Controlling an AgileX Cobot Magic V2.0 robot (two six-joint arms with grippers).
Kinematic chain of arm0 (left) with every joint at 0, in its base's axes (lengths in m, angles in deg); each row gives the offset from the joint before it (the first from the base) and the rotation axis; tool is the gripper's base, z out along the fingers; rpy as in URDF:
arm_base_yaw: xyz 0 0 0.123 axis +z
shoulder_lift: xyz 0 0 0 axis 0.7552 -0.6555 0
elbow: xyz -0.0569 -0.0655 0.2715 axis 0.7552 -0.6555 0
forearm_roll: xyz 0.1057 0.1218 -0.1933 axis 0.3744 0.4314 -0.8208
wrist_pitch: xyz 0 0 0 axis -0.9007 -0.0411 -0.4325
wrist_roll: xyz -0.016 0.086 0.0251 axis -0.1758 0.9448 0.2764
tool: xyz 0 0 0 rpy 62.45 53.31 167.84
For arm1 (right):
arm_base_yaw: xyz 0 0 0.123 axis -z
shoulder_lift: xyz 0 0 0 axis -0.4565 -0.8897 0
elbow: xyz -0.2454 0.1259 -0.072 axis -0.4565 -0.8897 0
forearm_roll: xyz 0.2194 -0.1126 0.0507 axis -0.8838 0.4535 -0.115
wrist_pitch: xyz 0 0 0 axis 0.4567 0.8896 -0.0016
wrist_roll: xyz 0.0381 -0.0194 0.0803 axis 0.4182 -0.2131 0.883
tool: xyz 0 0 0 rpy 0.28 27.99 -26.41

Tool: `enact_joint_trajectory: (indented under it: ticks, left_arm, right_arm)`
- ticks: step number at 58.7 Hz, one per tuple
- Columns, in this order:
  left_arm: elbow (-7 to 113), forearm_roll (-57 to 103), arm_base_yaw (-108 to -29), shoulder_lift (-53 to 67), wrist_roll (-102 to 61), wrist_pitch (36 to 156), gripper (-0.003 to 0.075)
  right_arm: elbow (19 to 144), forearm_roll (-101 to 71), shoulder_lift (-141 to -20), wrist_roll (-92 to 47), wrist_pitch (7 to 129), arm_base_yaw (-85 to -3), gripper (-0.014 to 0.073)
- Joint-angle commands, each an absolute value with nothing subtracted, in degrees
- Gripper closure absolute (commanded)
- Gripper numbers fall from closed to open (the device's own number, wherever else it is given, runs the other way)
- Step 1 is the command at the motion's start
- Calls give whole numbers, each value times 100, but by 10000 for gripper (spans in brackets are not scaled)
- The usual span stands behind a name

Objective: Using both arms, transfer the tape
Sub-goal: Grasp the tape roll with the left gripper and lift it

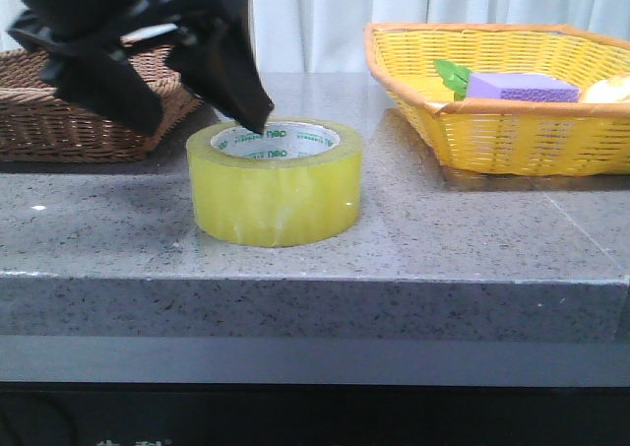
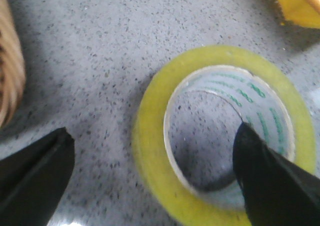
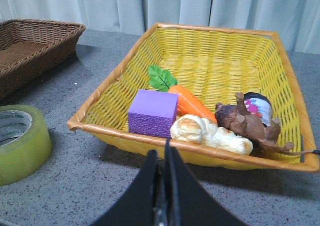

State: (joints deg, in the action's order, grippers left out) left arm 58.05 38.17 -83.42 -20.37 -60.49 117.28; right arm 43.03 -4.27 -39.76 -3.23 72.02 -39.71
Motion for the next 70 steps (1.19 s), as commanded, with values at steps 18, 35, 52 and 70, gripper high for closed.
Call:
enact_joint_trajectory:
  ticks: [18,35,52,70]
  left_arm:
    - [6346,3609,-8439,-2463,-6122,11670,164]
    - [6370,3609,-8469,-2463,-6122,11670,594]
    - [6950,3680,-8469,-2328,-6122,12052,697]
    - [8150,4410,-8391,-2066,-6122,12130,697]
  right_arm:
    - [4440,-429,-4001,-352,6663,-3932,671]
    - [4440,-429,-4001,-352,6632,-3932,671]
    - [4440,-429,-4001,-352,6621,-3932,671]
    - [4440,-429,-4001,-352,6580,-3932,671]
